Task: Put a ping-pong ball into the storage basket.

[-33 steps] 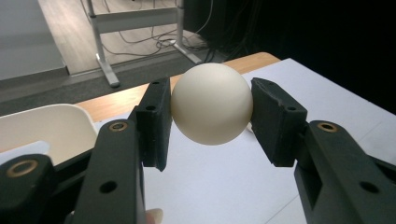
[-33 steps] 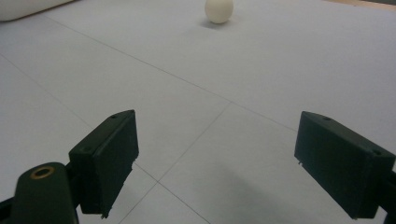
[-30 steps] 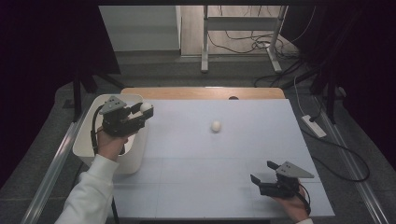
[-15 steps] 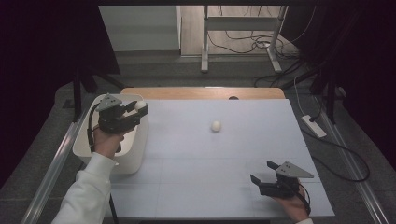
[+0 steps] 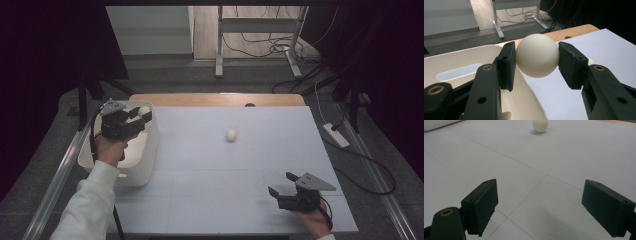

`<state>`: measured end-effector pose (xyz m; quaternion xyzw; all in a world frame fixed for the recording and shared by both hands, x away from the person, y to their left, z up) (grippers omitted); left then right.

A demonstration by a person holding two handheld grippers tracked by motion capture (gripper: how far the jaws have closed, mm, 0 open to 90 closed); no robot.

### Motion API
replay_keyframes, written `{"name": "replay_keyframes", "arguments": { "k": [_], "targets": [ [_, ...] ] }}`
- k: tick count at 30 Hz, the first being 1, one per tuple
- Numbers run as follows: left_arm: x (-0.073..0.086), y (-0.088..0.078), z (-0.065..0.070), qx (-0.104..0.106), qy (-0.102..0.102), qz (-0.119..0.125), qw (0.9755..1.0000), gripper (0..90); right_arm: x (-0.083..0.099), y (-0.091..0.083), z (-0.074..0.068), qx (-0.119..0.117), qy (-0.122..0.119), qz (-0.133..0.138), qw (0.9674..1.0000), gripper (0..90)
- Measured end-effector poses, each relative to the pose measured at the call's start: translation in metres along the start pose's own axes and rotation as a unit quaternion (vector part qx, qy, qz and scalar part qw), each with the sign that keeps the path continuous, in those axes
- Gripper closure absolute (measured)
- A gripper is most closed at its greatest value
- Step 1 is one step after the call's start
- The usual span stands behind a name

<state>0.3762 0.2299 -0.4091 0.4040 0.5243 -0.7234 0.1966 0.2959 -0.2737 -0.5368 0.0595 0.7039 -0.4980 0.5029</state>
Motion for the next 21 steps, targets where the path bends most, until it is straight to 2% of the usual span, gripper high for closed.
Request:
{"name": "replay_keyframes", "arguments": {
  "k": [12, 21],
  "targets": [
    [0.0, 0.004, -0.021, -0.023, -0.021, -0.016, 0.9994, 50.3, 0.0, 0.0, 0.0, 0.001, 0.0, 0.0, 1.0, 13.9],
    [0.004, 0.01, -0.027, -0.031, -0.023, -0.031, 0.9988, 50.3, 0.0, 0.0, 0.0, 0.001, 0.0, 0.0, 1.0, 13.9]
  ]
}}
Point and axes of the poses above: each handheld gripper's, and its own axes: y roughly forward along the jaws, x roughly out of its underside, z roughly to its right, the point moved 4 cm from there along y, roughly forward along the jaws, and after that the axes turned 11 degrees about -z, right-handed, at the moved point
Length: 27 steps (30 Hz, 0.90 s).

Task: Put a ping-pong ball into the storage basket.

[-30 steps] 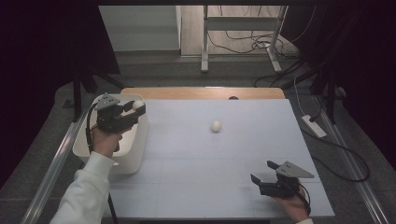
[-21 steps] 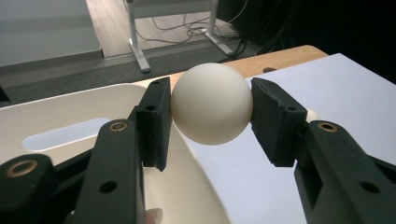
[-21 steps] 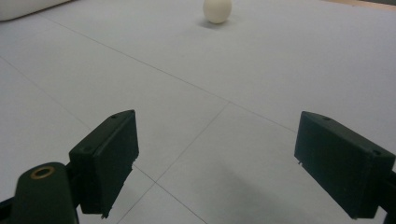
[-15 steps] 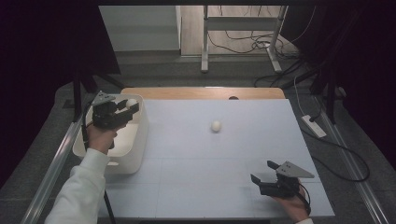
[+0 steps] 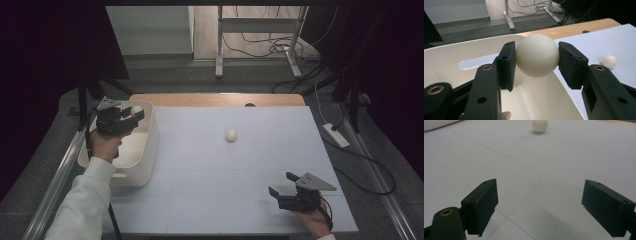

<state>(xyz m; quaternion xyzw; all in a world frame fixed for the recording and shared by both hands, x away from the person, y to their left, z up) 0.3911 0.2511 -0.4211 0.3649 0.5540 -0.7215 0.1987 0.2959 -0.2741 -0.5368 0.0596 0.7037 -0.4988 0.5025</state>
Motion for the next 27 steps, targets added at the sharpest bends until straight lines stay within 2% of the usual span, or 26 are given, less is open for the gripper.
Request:
{"name": "replay_keyframes", "arguments": {
  "k": [2, 14, 21, 27],
  "targets": [
    [0.0, 0.0, 0.0, 0.0, 0.0, 0.0, 1.0, 50.3, 0.0, 0.0, 0.0, 0.0, 0.0, 0.0, 1.0, 13.9],
    [0.006, 0.013, -0.002, 0.013, -0.002, -0.043, 0.999, 50.2, 0.0, 0.0, 0.0, 0.0, -0.002, -0.001, 1.0, 13.9],
    [0.013, 0.021, -0.007, 0.021, -0.009, -0.073, 0.9971, 50.1, 0.0, 0.0, 0.0, 0.0, -0.002, -0.002, 1.0, 13.9],
    [0.013, 0.021, -0.008, 0.021, -0.011, -0.075, 0.9969, 50.1, 0.0, 0.0, 0.0, 0.0, 0.0, 0.0, 1.0, 13.9]
  ]
}}
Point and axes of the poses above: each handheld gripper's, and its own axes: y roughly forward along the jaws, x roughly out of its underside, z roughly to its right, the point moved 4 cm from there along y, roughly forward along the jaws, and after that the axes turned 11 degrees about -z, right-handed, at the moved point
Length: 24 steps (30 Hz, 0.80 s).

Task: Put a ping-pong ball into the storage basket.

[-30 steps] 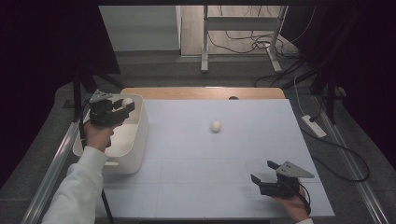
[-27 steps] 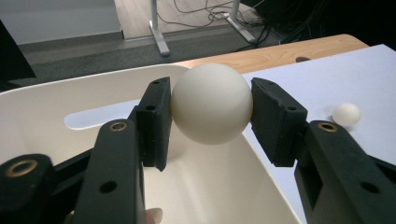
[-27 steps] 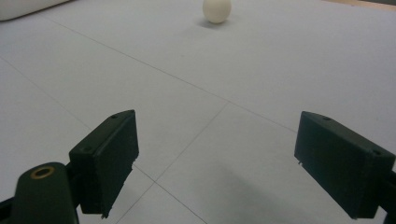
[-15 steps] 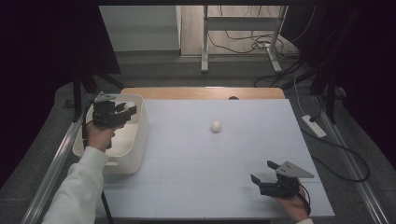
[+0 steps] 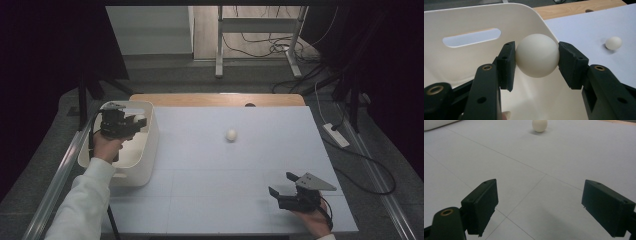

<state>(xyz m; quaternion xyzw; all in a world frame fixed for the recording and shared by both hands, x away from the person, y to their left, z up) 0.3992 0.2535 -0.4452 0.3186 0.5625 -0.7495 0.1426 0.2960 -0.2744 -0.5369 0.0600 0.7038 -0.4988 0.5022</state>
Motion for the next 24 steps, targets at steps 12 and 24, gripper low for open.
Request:
{"name": "replay_keyframes", "arguments": {
  "k": [12, 24],
  "targets": [
    [-0.001, -0.003, 0.0, -0.003, 0.001, 0.009, 1.0, 50.0, 0.0, 0.0, 0.0, 0.001, 0.0, -0.001, 1.0, 13.9],
    [-0.006, -0.014, 0.009, 0.004, 0.018, 0.039, 0.9991, 27.8, 0.0, 0.0, -0.001, 0.001, -0.002, 0.0, 1.0, 13.9]
  ]
}}
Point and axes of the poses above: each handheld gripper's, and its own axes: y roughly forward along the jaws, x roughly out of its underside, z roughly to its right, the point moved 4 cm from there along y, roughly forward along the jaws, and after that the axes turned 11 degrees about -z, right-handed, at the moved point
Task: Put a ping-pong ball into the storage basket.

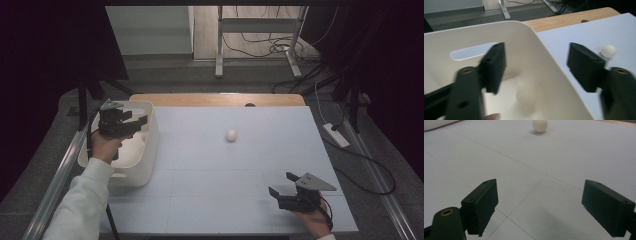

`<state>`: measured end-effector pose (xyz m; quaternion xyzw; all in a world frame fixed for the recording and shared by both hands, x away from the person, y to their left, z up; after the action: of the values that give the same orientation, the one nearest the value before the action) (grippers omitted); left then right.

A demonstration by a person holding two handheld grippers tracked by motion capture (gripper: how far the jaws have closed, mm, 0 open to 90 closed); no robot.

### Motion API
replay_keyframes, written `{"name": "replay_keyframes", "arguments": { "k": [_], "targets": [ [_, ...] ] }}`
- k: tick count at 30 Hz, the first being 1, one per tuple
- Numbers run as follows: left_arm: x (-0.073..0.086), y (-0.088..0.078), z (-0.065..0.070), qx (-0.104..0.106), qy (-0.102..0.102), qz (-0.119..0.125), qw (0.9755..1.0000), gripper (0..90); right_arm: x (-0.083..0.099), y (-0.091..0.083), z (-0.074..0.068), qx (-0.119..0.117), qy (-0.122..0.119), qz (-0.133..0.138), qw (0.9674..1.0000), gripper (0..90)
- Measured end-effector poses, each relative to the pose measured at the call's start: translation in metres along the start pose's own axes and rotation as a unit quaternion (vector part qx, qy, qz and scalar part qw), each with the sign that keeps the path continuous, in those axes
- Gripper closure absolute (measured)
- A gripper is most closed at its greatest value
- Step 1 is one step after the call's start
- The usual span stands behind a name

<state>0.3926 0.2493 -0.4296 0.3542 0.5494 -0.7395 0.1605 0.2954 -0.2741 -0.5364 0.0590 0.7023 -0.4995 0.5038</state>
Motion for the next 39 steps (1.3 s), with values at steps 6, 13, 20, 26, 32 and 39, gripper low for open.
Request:
{"name": "replay_keyframes", "arguments": {
  "k": [6, 13, 20, 26, 32, 39],
  "targets": [
    [-0.004, -0.007, 0.013, 0.018, 0.013, 0.009, 0.9997, 19.5, -0.001, -0.001, 0.0, -0.001, -0.001, 0.001, 1.0, 13.9],
    [-0.007, -0.014, 0.035, 0.065, 0.029, 0.024, 0.9972, 18.2, -0.001, -0.001, 0.001, -0.001, 0.003, 0.003, 1.0, 13.9],
    [-0.008, -0.024, 0.052, 0.091, 0.043, 0.035, 0.9944, 18.0, -0.001, -0.001, 0.001, -0.002, 0.009, 0.004, 0.9999, 13.9],
    [-0.011, -0.031, 0.066, 0.115, 0.048, 0.049, 0.991, 18.1, -0.001, -0.003, 0.003, 0.001, 0.014, 0.006, 0.9999, 13.9],
    [-0.009, -0.035, 0.076, 0.13, 0.062, 0.054, 0.9881, 18.0, 0.0, -0.002, 0.003, 0.001, 0.011, 0.003, 0.9999, 13.9],
    [-0.007, -0.037, 0.094, 0.151, 0.08, 0.058, 0.9836, 18.0, 0.0, -0.002, 0.003, -0.001, 0.012, 0.005, 0.9999, 14.0]
  ]
}}
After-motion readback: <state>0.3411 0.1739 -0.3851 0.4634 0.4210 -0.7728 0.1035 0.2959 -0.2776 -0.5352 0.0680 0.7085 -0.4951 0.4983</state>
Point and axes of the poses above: each handheld gripper's, and its own axes: y roughly forward along the jaws, x roughly out of its underside, z roughly to its right, the point moved 4 cm from there along y, roughly forward along the jaws, and after that the axes turned 11 degrees about -z, right-handed, at the moved point
